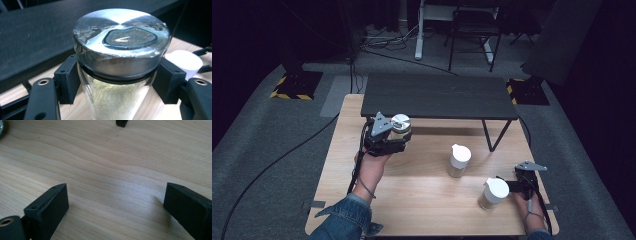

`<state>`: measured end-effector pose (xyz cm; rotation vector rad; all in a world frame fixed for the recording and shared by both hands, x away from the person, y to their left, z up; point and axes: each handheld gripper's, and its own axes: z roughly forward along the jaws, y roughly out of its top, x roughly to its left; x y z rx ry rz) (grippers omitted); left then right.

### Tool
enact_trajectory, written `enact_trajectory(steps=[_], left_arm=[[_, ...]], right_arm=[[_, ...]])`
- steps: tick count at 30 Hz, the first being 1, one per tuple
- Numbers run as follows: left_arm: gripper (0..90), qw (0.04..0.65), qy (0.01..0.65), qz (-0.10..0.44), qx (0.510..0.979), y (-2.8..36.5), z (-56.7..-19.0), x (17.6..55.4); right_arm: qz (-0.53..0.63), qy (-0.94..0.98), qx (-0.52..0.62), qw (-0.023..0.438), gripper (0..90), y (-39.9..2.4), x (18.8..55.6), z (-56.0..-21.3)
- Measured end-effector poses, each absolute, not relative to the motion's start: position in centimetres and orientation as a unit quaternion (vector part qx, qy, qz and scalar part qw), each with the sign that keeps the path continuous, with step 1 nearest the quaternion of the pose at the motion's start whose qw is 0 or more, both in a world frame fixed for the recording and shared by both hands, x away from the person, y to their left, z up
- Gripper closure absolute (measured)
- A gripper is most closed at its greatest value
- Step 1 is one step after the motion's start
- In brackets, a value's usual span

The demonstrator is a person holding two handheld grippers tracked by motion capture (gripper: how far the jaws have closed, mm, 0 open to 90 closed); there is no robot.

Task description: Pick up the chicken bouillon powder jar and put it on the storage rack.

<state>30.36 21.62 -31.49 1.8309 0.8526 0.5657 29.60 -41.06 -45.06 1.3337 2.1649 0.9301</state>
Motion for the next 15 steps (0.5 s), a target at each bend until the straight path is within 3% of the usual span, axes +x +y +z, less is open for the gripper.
enact_trajectory(steps=[15], left_arm=[[30.9,0.506,0.334,0.243,0.757,20.8,-25.7,31.5]], right_arm=[[0.336,0.781,0.481,0.215,5.9,-41.1,29.6,-45.1]])
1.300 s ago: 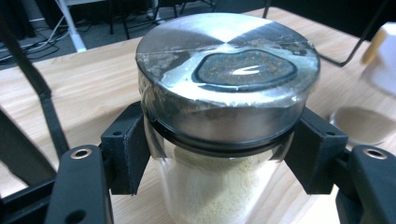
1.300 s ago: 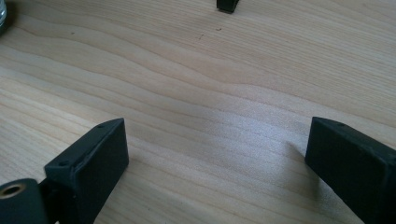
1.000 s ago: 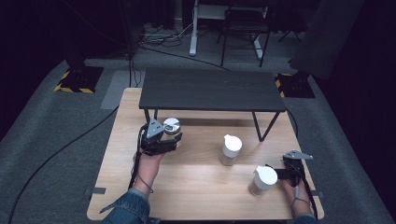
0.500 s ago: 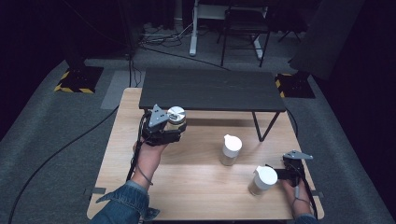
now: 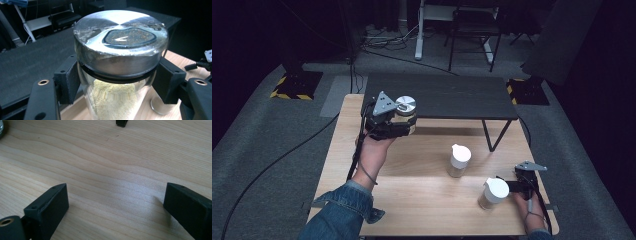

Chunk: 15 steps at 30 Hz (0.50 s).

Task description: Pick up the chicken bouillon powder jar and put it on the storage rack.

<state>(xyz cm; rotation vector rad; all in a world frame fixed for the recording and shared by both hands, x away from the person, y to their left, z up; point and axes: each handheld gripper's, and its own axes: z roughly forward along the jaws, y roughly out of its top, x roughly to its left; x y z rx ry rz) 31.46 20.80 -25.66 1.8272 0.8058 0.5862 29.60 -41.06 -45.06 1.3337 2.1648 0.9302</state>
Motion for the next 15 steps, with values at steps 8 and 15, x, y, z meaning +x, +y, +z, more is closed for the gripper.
enact_trajectory(steps=[8,15], left_arm=[[30.9,0.507,0.324,0.248,0.759,20.9,-22.6,32.9],[30.9,0.514,0.335,0.244,0.751,20.9,-22.0,34.6]], right_arm=[[0.335,0.781,0.481,0.215,5.9,-41.1,29.6,-45.1],[0.336,0.781,0.481,0.215,5.9,-41.1,29.6,-45.1]])
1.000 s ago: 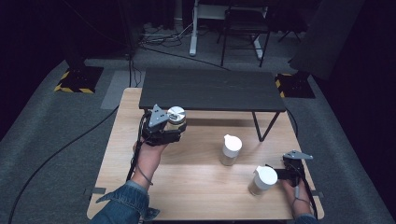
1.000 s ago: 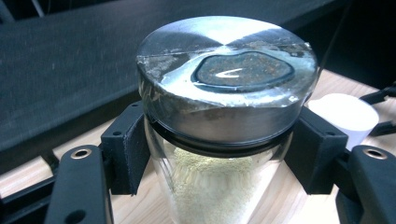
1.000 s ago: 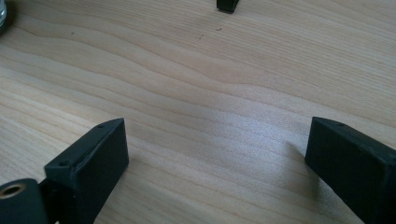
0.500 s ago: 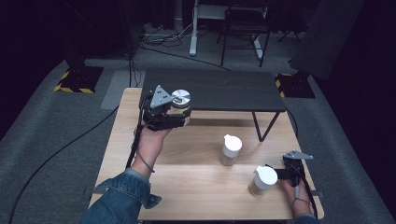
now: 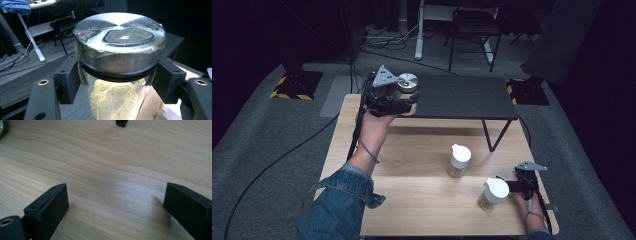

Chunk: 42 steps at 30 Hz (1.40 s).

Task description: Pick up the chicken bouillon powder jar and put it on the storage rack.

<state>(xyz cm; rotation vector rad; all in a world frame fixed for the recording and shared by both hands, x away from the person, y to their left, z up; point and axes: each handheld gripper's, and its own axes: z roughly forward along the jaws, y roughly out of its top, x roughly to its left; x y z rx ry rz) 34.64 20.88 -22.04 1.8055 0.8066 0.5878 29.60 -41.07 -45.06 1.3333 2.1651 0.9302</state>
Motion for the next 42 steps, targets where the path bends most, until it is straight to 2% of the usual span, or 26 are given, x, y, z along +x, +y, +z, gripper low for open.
enact_trajectory(steps=[13,18,28,32,36,42], left_arm=[[30.9,0.499,0.366,0.265,0.74,19.9,-23.9,37.7],[30.9,0.5,0.374,0.255,0.738,19.8,-24.8,38.6],[30.9,0.489,0.38,0.254,0.743,19.3,-25.5,39.3],[30.5,0.503,0.38,0.261,0.731,19.4,-26.4,39.2],[20.5,0.509,0.388,0.263,0.722,19.5,-26.5,38.8],[13.4,0.508,0.388,0.267,0.721,19.9,-26.3,38.0]], right_arm=[[0.336,0.781,0.481,0.215,5.9,-41.1,29.6,-45.1],[0.336,0.782,0.48,0.215,5.9,-41.1,29.6,-45.1],[0.336,0.782,0.48,0.215,5.9,-41.1,29.6,-45.1],[0.336,0.782,0.48,0.215,5.9,-41.1,29.6,-45.1],[0.336,0.782,0.48,0.215,5.9,-41.1,29.6,-45.1],[0.336,0.782,0.48,0.215,5.9,-41.1,29.6,-45.1]])
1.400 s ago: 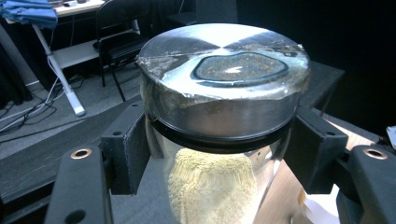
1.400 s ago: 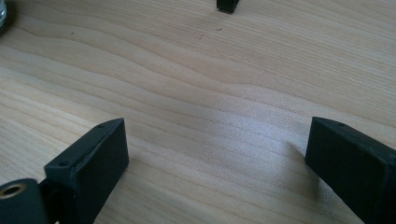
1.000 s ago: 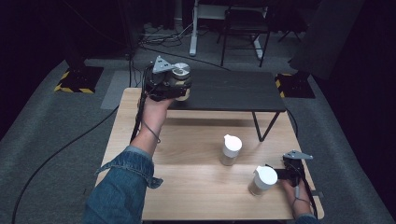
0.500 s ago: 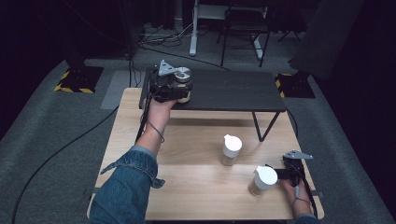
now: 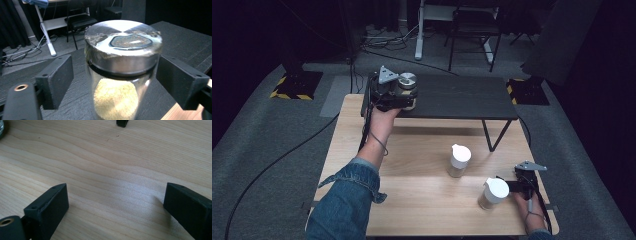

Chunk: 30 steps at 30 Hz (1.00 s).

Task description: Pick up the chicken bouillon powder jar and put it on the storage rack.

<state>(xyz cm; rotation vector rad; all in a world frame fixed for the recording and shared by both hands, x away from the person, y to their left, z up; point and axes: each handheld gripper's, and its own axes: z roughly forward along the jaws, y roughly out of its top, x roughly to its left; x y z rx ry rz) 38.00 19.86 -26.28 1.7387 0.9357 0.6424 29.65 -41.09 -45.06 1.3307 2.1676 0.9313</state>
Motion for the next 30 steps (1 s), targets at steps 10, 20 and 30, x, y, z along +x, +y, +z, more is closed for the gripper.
enact_trajectory(steps=[10,20,30], left_arm=[[9.6,0.507,0.367,0.288,0.725,20.3,-26.7,35.4],[9.3,0.5,0.365,0.281,0.734,21.0,-28.1,32.8],[9.4,0.482,0.369,0.267,0.749,21.3,-30.6,31.3]], right_arm=[[0.336,0.782,0.479,0.215,5.9,-41.1,29.6,-45.1],[0.336,0.783,0.478,0.215,5.9,-41.1,29.7,-45.1],[0.336,0.783,0.478,0.214,5.9,-41.1,29.7,-45.1]])
